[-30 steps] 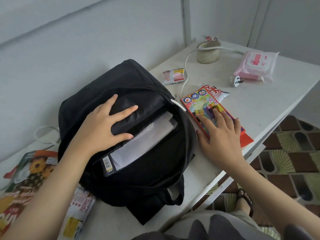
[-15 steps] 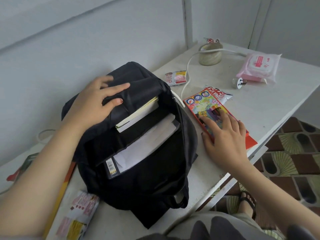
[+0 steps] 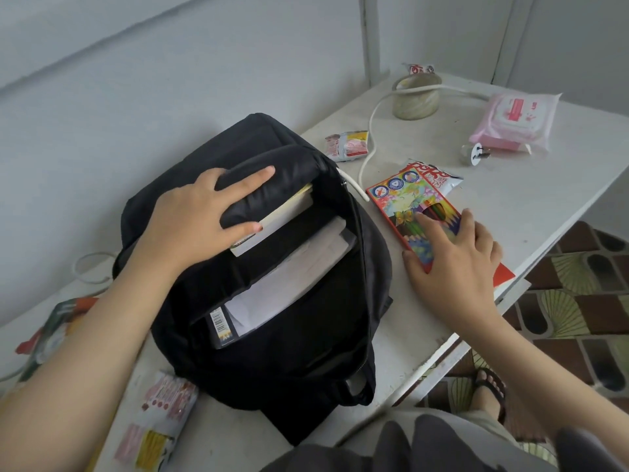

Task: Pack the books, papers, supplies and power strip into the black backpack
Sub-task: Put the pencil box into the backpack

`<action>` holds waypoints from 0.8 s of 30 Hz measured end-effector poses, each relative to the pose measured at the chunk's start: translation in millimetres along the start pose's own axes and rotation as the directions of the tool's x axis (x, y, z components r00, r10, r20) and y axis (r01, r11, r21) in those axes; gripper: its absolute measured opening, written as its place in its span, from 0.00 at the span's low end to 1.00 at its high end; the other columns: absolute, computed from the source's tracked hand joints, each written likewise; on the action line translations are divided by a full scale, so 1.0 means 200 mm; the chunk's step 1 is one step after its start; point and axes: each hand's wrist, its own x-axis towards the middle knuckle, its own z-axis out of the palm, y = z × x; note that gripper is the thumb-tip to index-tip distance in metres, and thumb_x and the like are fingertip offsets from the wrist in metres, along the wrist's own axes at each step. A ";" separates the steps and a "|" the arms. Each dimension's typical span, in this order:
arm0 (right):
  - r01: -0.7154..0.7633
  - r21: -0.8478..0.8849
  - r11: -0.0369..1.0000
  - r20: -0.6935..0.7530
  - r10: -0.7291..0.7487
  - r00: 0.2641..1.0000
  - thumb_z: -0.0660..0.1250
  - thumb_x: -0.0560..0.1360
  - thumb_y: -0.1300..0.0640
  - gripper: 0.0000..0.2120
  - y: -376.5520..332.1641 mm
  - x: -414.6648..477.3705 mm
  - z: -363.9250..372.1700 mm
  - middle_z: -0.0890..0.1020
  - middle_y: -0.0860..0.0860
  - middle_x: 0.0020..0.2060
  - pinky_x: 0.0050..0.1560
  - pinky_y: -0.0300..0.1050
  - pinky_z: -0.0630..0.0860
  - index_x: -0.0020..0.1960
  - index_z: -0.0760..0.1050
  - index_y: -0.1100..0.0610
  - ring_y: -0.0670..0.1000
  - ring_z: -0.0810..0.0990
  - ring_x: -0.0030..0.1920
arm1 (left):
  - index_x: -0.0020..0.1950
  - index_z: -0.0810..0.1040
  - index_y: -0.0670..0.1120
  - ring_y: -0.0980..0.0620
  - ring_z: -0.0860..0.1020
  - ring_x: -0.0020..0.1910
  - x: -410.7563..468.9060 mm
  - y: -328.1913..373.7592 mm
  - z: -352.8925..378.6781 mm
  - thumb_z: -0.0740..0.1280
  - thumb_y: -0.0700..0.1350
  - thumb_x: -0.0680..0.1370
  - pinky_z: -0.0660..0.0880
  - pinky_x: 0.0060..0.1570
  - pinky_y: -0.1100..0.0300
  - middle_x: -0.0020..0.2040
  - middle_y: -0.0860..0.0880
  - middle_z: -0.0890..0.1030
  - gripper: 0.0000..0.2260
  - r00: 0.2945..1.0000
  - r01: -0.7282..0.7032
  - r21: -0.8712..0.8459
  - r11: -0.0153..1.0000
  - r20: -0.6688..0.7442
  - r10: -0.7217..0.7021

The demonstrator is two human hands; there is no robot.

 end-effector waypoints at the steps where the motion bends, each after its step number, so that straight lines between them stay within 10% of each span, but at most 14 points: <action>1: 0.003 0.022 1.000 -0.010 -0.003 1.000 0.60 0.76 0.43 0.25 0.00 0.00 0.00 0.56 0.62 0.74 0.69 0.58 0.50 0.73 0.62 0.43 0.64 0.54 0.72 | 0.70 0.53 0.72 0.41 0.78 0.43 0.01 0.00 -0.02 0.65 0.63 0.73 0.73 0.37 0.55 0.55 0.43 0.77 0.30 1.000 0.002 -0.054 0.999 -0.011 -0.002; 4: -0.016 0.117 0.993 -0.046 0.021 0.999 0.61 0.76 0.45 0.24 0.00 0.01 0.00 0.60 0.62 0.72 0.68 0.56 0.52 0.71 0.65 0.44 0.64 0.56 0.70 | 0.64 0.53 0.78 0.49 0.74 0.39 0.03 0.00 -0.06 0.70 0.54 0.73 0.72 0.40 0.55 0.38 0.48 0.74 0.32 1.000 0.024 -0.227 0.974 0.018 -0.020; 10: -0.024 0.394 0.919 -0.087 0.063 0.994 0.60 0.75 0.43 0.22 -0.05 0.01 -0.07 0.68 0.57 0.66 0.67 0.56 0.57 0.69 0.66 0.40 0.60 0.62 0.66 | 0.61 0.63 0.75 0.51 0.76 0.57 0.05 -0.02 -0.12 0.71 0.50 0.72 0.70 0.53 0.61 0.61 0.55 0.79 0.28 0.999 0.027 -0.440 0.898 -0.007 -0.033; 15: 0.219 0.562 0.798 -0.151 -0.162 0.975 0.59 0.71 0.39 0.23 -0.14 -0.09 -0.18 0.73 0.47 0.62 0.63 0.47 0.63 0.65 0.69 0.38 0.52 0.67 0.62 | 0.61 0.69 0.71 0.60 0.72 0.61 0.09 -0.07 -0.17 0.69 0.49 0.75 0.63 0.53 0.76 0.59 0.67 0.71 0.21 0.998 0.012 -0.495 0.869 -0.041 -0.038; 24: 0.585 0.221 0.780 -0.131 -0.571 0.811 0.65 0.68 0.43 0.24 -0.29 -0.20 -0.11 0.71 0.63 0.65 0.59 0.54 0.63 0.62 0.76 0.50 0.64 0.70 0.61 | 0.60 0.64 0.77 0.51 0.72 0.42 0.15 -0.11 -0.25 0.65 0.59 0.74 0.68 0.45 0.56 0.42 0.50 0.76 0.18 0.992 -0.042 -0.319 0.947 -0.129 0.001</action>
